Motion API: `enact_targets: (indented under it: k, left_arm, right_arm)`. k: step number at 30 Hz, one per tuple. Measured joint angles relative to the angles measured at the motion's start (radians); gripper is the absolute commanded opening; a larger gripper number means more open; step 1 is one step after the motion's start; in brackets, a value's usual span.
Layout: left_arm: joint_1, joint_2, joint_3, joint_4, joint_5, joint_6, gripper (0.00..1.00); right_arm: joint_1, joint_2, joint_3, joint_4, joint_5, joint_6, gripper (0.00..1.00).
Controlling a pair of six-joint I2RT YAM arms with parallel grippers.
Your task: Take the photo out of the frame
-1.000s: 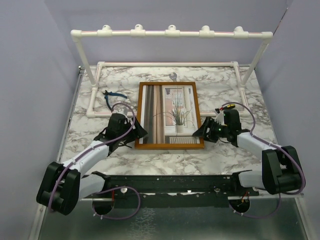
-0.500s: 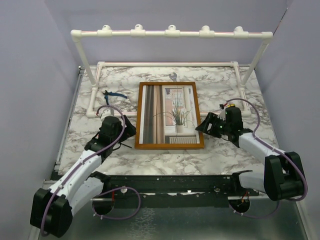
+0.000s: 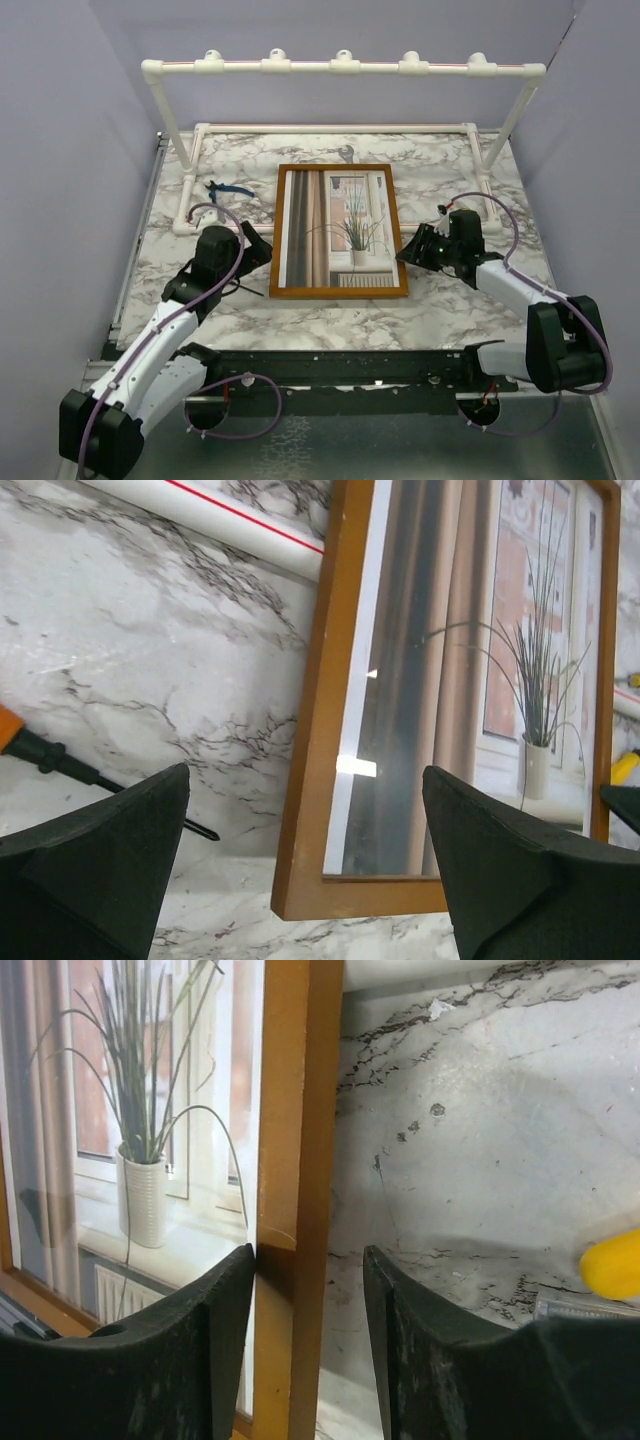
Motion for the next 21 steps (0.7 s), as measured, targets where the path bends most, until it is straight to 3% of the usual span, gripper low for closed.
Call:
enact_targets:
  k: [4, 9, 13, 18, 21]
  left_arm:
    - [-0.034, 0.112, 0.051, 0.002, 0.077, 0.027, 0.96]
    - [-0.143, 0.130, 0.094, 0.006, 0.093, 0.061, 0.94]
    - [-0.238, 0.162, 0.143, 0.035, 0.092, 0.083, 0.92]
    - [-0.344, 0.269, 0.172, 0.063, 0.053, 0.098, 0.87]
    - [-0.368, 0.305, 0.172, 0.055, 0.004, 0.095, 0.85]
  right_arm:
    - [0.000, 0.043, 0.000, 0.007, -0.008, 0.001, 0.44]
    - [0.000, 0.074, -0.008, 0.010, -0.015, 0.001, 0.41]
    - [0.000, 0.074, -0.027, 0.025, -0.023, 0.002, 0.50]
    - [0.000, 0.077, -0.030, 0.046, -0.036, 0.005, 0.53]
    - [0.000, 0.097, -0.030, 0.066, -0.046, 0.011, 0.64]
